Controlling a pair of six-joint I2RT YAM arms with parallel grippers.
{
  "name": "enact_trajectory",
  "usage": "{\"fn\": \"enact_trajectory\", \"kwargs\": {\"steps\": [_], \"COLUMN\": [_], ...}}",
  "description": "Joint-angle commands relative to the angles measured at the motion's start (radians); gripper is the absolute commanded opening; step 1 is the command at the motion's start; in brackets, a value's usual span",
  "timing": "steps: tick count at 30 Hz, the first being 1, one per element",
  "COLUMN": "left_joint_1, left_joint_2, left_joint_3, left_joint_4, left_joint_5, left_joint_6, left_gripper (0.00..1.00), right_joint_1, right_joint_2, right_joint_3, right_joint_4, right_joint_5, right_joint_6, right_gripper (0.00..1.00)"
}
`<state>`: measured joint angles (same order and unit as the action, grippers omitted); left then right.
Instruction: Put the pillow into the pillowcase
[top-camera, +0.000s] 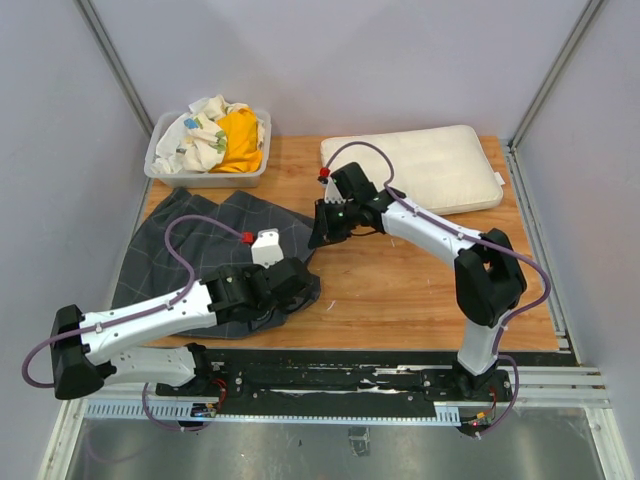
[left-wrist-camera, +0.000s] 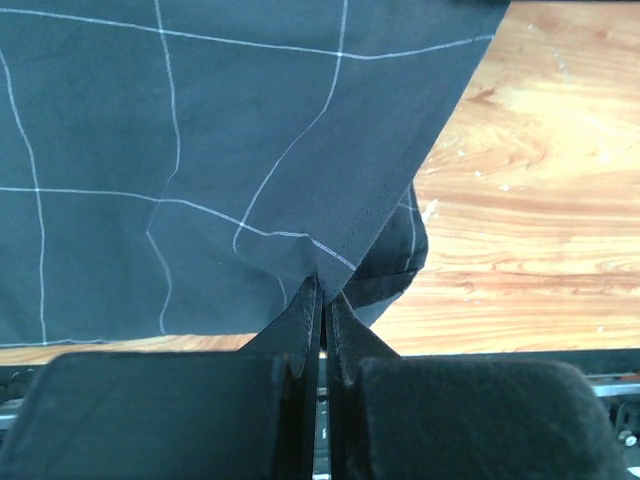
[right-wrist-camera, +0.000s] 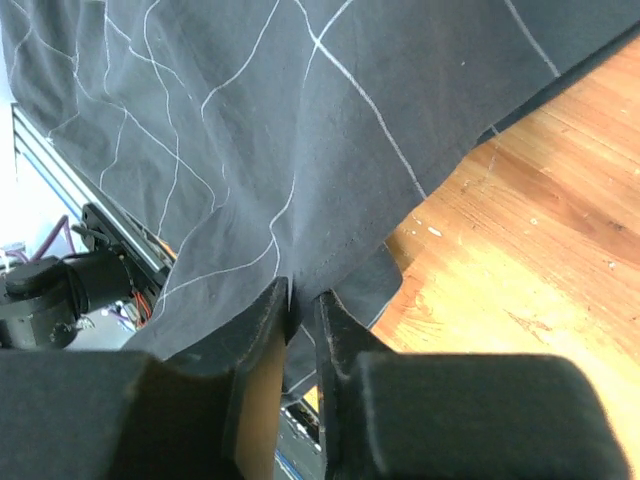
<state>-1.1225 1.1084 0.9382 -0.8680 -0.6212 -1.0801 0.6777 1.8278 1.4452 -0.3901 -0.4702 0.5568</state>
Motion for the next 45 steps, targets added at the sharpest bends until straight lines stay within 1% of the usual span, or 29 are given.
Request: {"fn": "enact_trajectory", "kwargs": {"steps": [1, 3, 4, 7, 11, 14, 17, 19, 22, 24, 26, 30, 32, 34, 38, 41, 44, 45], "left_joint_1": [-0.007, -0.008, -0.008, -0.005, 0.021, 0.052, 0.073, 0.080, 0.093, 0.099, 0.102, 0.111, 0.118, 0.123, 0.134, 0.136, 0.138, 0.139], "left_joint_2": [-0.002, 0.005, 0.011, 0.020, 0.023, 0.010, 0.009, 0.011, 0.009, 0.012, 0.016, 0.023, 0.023, 0.021, 0.018, 0.013, 0.006, 0.004], "left_joint_3": [-0.009, 0.002, 0.008, 0.020, 0.022, 0.015, 0.016, 0.022, 0.026, 0.031, 0.036, 0.037, 0.039, 0.038, 0.028, 0.021, 0.020, 0.020], "left_joint_4": [-0.008, -0.001, 0.001, 0.014, 0.052, 0.094, 0.116, 0.113, 0.124, 0.137, 0.143, 0.152, 0.155, 0.154, 0.158, 0.161, 0.156, 0.152], "left_joint_5": [0.019, 0.022, 0.021, 0.030, 0.064, 0.098, 0.124, 0.131, 0.146, 0.160, 0.171, 0.185, 0.190, 0.192, 0.204, 0.209, 0.208, 0.204], "left_joint_6": [0.026, 0.041, 0.048, 0.067, 0.110, 0.148, 0.188, 0.205, 0.226, 0.235, 0.240, 0.250, 0.259, 0.263, 0.262, 0.254, 0.252, 0.250], "left_gripper": [0.00, 0.00, 0.00, 0.00, 0.00, 0.00, 0.00, 0.00, 0.00, 0.00, 0.00, 0.00, 0.00, 0.00, 0.00, 0.00, 0.00, 0.00], "right_joint_1": [-0.009, -0.015, -0.022, -0.042, -0.087, -0.145, -0.226, -0.250, -0.267, -0.283, -0.305, -0.347, -0.360, -0.363, -0.363, -0.362, -0.356, -0.352], "right_joint_2": [-0.039, -0.051, -0.057, -0.081, -0.151, -0.188, -0.154, -0.094, 0.035, 0.137, 0.261, 0.466, 0.543, 0.571, 0.553, 0.611, 0.689, 0.705], "right_joint_3": [-0.024, -0.044, -0.050, -0.064, -0.095, -0.097, -0.029, 0.074, 0.274, 0.433, 0.592, 0.878, 0.972, 0.974, 0.815, 0.812, 0.828, 0.818], "right_joint_4": [-0.010, -0.010, -0.011, -0.038, -0.096, -0.136, -0.150, -0.193, -0.265, -0.353, -0.425, -0.527, -0.567, -0.551, -0.433, -0.432, -0.462, -0.460], "right_joint_5": [0.044, 0.053, 0.053, 0.061, 0.120, 0.214, 0.252, 0.327, 0.444, 0.532, 0.586, 0.618, 0.607, 0.594, 0.546, 0.483, 0.442, 0.433], "right_joint_6": [-0.012, -0.014, -0.014, -0.022, -0.044, -0.062, -0.086, -0.118, -0.178, -0.200, -0.211, -0.225, -0.227, -0.231, -0.253, -0.270, -0.273, -0.269], "right_gripper": [0.23, 0.44, 0.50, 0.62, 0.72, 0.78, 0.79, 0.79, 0.82, 0.84, 0.86, 0.88, 0.90, 0.91, 1.00, 0.98, 1.00, 0.97]}}
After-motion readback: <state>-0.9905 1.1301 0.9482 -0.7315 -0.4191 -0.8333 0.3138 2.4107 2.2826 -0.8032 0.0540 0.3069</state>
